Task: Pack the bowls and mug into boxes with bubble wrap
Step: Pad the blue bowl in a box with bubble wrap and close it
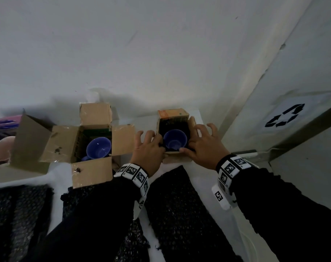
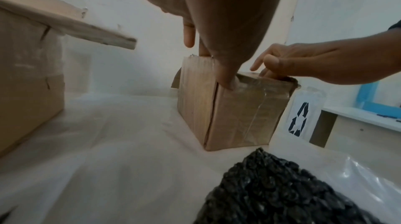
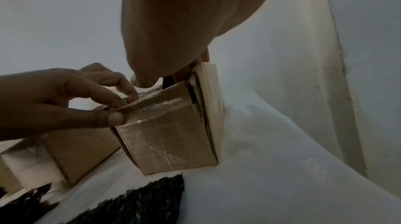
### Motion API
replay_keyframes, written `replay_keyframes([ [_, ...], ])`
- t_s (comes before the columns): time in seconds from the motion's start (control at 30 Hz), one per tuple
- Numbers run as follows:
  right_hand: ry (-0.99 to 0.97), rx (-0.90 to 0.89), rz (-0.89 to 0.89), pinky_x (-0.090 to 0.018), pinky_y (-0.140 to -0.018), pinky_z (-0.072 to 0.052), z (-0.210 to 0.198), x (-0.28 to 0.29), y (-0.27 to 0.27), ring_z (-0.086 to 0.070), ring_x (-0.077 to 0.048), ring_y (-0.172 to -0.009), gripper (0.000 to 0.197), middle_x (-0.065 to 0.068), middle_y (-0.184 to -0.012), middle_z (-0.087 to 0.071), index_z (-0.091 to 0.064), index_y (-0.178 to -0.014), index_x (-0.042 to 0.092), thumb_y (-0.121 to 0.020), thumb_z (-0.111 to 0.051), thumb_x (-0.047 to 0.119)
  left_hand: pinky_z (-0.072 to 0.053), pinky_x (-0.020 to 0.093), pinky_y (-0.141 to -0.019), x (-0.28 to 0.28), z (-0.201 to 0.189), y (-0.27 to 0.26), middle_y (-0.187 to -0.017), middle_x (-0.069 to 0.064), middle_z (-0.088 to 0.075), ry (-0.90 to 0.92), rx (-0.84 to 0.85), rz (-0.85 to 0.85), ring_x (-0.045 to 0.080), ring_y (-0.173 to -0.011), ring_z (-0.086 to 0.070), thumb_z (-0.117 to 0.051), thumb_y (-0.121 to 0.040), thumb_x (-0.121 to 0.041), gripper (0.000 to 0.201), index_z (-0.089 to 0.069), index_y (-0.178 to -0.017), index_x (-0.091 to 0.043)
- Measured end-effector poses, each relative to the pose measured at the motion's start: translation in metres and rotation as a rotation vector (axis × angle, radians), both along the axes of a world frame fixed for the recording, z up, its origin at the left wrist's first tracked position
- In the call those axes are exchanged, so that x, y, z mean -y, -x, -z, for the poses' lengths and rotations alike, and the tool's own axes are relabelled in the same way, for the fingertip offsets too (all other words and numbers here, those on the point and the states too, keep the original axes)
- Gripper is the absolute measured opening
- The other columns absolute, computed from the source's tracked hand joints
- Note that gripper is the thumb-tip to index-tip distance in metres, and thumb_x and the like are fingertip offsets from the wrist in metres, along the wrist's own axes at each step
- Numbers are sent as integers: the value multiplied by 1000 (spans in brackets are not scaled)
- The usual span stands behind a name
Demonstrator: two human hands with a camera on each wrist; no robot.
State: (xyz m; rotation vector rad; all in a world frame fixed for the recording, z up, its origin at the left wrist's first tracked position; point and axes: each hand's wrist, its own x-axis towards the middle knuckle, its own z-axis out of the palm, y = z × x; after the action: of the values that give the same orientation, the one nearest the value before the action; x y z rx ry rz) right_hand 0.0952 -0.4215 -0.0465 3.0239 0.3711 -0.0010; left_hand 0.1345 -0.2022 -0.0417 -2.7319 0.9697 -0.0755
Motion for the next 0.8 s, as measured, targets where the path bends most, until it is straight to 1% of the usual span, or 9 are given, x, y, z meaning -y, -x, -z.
replay_keyframes([
  [0.07, -9, -65, -12, -55, -106, -13, -3, -4, -2, -42, -31, -131, 70, -21, -137, -53, -77, -90, 23, -91, -23, 68, -7, 56, -103, 2, 1, 0, -122, -9, -50, 8, 6, -11, 27, -121, -32, -52, -88, -45, 22, -71, -94, -35],
  [0.13, -23, -92, -8, -55, -106, -15, -10, -8, -5, -41, -33, -131, 76, -25, -139, -48, -74, -99, 19, -86, -19, 70, -4, 57, -102, 2, 1, 0, -117, -14, -55, 20, -14, -19, 26, -122, -32, -51, -89, -46, 22, -70, -97, -38],
  [0.23, -33, -40, -21, -45, -91, -34, -18, -21, -2, -50, -31, -115, 59, -7, -115, -63, -65, -104, 20, -85, -33, 65, -10, 57, -101, 0, 2, 5, -108, -13, -60, 58, 8, -32, 28, -115, -36, -62, -82, -42, 12, -72, -89, -39],
  [0.3, -112, -81, -42, -41, -87, -36, -14, -31, 2, -53, -27, -112, 51, -1, -112, -61, -61, -114, 21, -85, -46, 61, -18, 54, -97, -1, 3, 9, -111, -4, -57, 136, 37, -23, 31, -111, -38, -62, -79, -40, 14, -71, -88, -36],
  [0.4, -190, -142, -71, -41, -87, -39, -2, -41, 4, -60, -28, -100, 42, -5, -108, -61, -59, -123, 17, -83, -65, 30, -27, 45, -88, -4, 2, 10, -112, -1, -56, 259, 40, -31, 30, -105, -44, -61, -78, -34, 24, -63, -101, -28],
  [0.5, -197, -80, -89, -41, -74, -44, 9, -41, 3, -65, -32, -76, 34, -10, -86, -64, -67, -106, 13, -72, -67, 4, -31, 44, -84, -11, 4, 10, -110, 1, -58, 249, 80, -2, 30, -102, -44, -75, -69, -23, 23, -64, -90, -21],
  [0.6, -140, -105, -93, -42, -92, -39, 7, -42, 6, -65, -32, -84, 29, -10, -90, -69, -64, -110, 14, -84, -54, 6, -27, 47, -88, -13, 7, 13, -100, -3, -59, 160, 133, 70, 30, -107, -44, -72, -71, -18, 10, -67, -79, -23],
  [0.67, -97, -139, -97, -37, -95, -34, 4, -44, 8, -64, -32, -88, 32, -10, -93, -70, -56, -119, 13, -88, -47, 9, -23, 48, -94, -10, 7, 14, -93, -9, -61, 107, 123, 68, 28, -114, -45, -66, -73, -16, 11, -67, -78, -26],
  [0.8, -168, -172, -52, -34, -62, -40, 4, -49, 10, -62, -33, -71, 48, -10, -86, -66, -40, -134, 13, -87, -49, 13, -19, 49, -96, -9, 7, 14, -89, -10, -62, 70, 120, 84, 30, -125, -44, -51, -78, -18, 18, -67, -78, -26],
])
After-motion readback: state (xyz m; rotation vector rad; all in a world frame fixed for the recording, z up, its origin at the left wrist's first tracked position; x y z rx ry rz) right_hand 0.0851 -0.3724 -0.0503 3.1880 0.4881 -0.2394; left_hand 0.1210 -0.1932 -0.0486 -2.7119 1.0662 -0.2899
